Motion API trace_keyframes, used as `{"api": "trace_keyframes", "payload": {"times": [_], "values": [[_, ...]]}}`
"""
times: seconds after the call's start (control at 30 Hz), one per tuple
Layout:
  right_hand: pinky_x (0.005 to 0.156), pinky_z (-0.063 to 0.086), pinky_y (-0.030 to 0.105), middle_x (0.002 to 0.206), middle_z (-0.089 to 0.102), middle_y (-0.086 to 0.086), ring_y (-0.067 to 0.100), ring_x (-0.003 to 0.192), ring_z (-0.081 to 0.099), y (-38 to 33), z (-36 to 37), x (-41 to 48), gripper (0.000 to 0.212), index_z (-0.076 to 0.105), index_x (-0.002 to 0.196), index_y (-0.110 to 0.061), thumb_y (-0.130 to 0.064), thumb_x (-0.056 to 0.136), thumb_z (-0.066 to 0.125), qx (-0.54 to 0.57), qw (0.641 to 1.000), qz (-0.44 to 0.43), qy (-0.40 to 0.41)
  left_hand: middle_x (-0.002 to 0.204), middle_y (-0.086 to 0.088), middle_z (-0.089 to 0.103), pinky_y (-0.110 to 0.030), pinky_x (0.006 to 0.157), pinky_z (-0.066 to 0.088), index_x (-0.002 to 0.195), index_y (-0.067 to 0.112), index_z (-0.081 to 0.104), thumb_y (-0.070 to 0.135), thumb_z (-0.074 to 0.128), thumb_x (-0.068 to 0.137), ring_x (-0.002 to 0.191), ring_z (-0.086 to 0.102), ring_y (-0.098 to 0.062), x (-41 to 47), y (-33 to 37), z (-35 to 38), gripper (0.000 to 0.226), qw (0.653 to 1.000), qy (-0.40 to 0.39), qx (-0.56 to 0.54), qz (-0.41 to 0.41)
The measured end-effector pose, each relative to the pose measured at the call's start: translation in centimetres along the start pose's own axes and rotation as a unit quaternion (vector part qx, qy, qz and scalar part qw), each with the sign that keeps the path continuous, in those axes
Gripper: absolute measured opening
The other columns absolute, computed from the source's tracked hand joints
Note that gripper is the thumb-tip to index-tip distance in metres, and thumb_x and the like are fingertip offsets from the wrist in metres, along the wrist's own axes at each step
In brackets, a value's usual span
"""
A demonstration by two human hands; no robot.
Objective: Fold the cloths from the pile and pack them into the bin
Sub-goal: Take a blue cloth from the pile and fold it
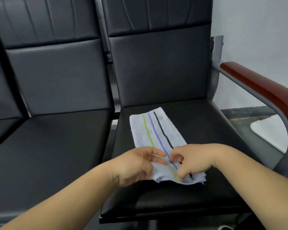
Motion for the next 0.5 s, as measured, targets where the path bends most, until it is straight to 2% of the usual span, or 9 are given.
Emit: {"api": "trace_keyframes", "payload": {"times": [0.07, 0.13, 0.17, 0.23, 0.27, 0.3, 0.4, 0.47, 0.5], "values": [[0.093, 0.054, 0.031, 0.12, 0.055, -0.016, 0.009, 0.101, 0.06, -0.1, 0.2, -0.2, 0.064, 0.051, 0.127, -0.037, -0.054, 0.073, 0.084, -0.023, 1.0, 0.002, -0.006, 0.105, -0.012, 0.07, -0.034, 0.083, 0.057, 0.114, 0.006, 0.064, -0.021, 0.048, 0.06, 0.089, 0.07, -0.022, -0.2, 0.9, -0.4, 0.063, 0.999, -0.01, -0.015, 0.033], [0.092, 0.056, 0.036, 0.111, 0.052, -0.016, 0.012, 0.098, 0.06, -0.2, 0.8, 0.0, 0.061, 0.049, 0.113, -0.034, -0.059, 0.071, 0.084, -0.049, 0.999, 0.005, 0.002, 0.099, -0.013, 0.073, -0.032, 0.082, 0.056, 0.106, 0.007, 0.069, -0.019, 0.06, 0.068, 0.085, 0.071, -0.02, -0.5, 1.6, -1.2, 0.048, 0.996, 0.029, 0.05, 0.067], [0.089, 0.056, 0.037, 0.109, 0.051, -0.013, 0.014, 0.096, 0.059, -0.2, 1.1, 0.3, 0.056, 0.049, 0.111, -0.033, -0.056, 0.072, 0.083, -0.059, 0.998, 0.007, 0.019, 0.095, -0.011, 0.074, -0.031, 0.08, 0.055, 0.102, 0.008, 0.071, -0.013, 0.068, 0.07, 0.082, 0.07, -0.018, -0.6, 1.9, -1.6, 0.038, 0.987, 0.074, 0.114, 0.08], [0.074, 0.053, 0.032, 0.1, 0.053, -0.006, 0.017, 0.084, 0.056, -0.3, 1.1, 1.0, 0.028, 0.051, 0.098, -0.027, -0.034, 0.083, 0.072, -0.068, 0.994, 0.007, 0.081, 0.086, -0.01, 0.074, -0.027, 0.075, 0.056, 0.094, 0.008, 0.073, -0.002, 0.077, 0.078, 0.076, 0.069, -0.015, -0.7, 2.4, -2.2, 0.019, 0.96, 0.148, 0.218, 0.09], [0.064, 0.046, 0.03, 0.09, 0.052, -0.002, 0.018, 0.075, 0.051, -0.3, 0.9, 1.2, 0.015, 0.048, 0.086, -0.022, -0.022, 0.085, 0.063, -0.061, 0.992, 0.011, 0.11, 0.081, -0.01, 0.072, -0.026, 0.071, 0.056, 0.092, 0.006, 0.071, 0.001, 0.075, 0.084, 0.072, 0.068, -0.014, -0.7, 2.7, -2.4, 0.01, 0.955, 0.17, 0.226, 0.087], [0.057, 0.038, 0.029, 0.081, 0.049, 0.0, 0.019, 0.068, 0.045, -0.2, 0.5, 1.3, 0.016, 0.043, 0.077, -0.02, -0.015, 0.085, 0.055, -0.036, 0.991, 0.016, 0.129, 0.075, -0.009, 0.07, -0.025, 0.065, 0.055, 0.089, 0.006, 0.067, 0.003, 0.071, 0.089, 0.067, 0.066, -0.014, -0.8, 2.9, -2.6, 0.004, 0.953, 0.185, 0.227, 0.077], [0.05, 0.022, 0.028, 0.066, 0.034, -0.001, 0.018, 0.061, 0.028, 0.4, -0.7, 0.8, 0.028, 0.034, 0.061, -0.02, -0.008, 0.078, 0.054, 0.146, 0.983, 0.039, 0.105, 0.065, -0.007, 0.058, -0.023, 0.047, 0.038, 0.086, 0.011, 0.058, 0.005, 0.058, 0.094, 0.051, 0.053, -0.014, -1.5, 3.3, -3.9, 0.01, 0.967, 0.185, 0.177, -0.022], [0.054, 0.029, 0.028, 0.068, 0.042, 0.003, 0.02, 0.064, 0.04, 0.8, -0.9, 0.3, 0.019, 0.045, 0.058, -0.018, -0.007, 0.065, 0.059, 0.334, 0.94, 0.041, 0.051, 0.069, -0.005, 0.056, -0.02, 0.045, 0.029, 0.086, 0.014, 0.058, 0.01, 0.053, 0.088, 0.046, 0.045, -0.012, -2.5, 3.4, -4.5, 0.006, 0.977, 0.15, 0.111, -0.107], [0.06, 0.036, 0.029, 0.075, 0.052, 0.008, 0.024, 0.071, 0.05, 0.7, -0.9, 0.0, 0.009, 0.055, 0.065, -0.014, -0.007, 0.063, 0.06, 0.4, 0.915, 0.035, 0.021, 0.068, -0.003, 0.056, -0.019, 0.045, 0.027, 0.085, 0.015, 0.058, 0.013, 0.05, 0.085, 0.046, 0.041, -0.011, -2.9, 3.4, -4.8, 0.008, 0.978, 0.136, 0.087, -0.133]]}}
Point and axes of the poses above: each hand's wrist, its own x-axis towards the middle knuckle, its own z-axis out of the palm, y = z × x, the point moved 4 cm from there along x, towards the middle knuckle
